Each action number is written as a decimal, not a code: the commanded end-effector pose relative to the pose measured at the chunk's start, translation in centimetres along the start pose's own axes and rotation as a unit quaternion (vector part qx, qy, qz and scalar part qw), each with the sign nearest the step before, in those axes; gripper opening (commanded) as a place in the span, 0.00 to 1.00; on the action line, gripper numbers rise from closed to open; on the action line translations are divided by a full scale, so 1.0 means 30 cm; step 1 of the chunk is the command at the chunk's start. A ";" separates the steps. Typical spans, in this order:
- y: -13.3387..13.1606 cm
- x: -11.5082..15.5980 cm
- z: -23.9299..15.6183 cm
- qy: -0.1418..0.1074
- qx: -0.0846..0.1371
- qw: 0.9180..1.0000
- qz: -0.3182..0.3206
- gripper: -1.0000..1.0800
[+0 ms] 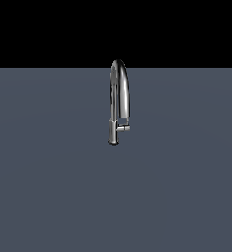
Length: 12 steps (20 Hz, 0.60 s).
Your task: Turn on the faucet by rotating a designated handle.
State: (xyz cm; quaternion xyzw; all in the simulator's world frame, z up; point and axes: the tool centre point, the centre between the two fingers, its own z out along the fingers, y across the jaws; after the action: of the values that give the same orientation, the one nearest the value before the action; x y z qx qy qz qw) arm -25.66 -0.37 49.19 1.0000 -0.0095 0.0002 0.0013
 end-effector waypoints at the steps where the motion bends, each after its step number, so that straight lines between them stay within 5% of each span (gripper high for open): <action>1: 0.000 0.000 0.000 0.000 0.000 1.000 0.000 0.00; 12: -0.004 0.055 0.010 -0.020 0.016 1.000 0.017 0.00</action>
State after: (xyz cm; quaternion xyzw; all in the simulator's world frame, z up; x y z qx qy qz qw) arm -24.40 -0.29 48.99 0.9996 -0.0223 -0.0146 -0.0113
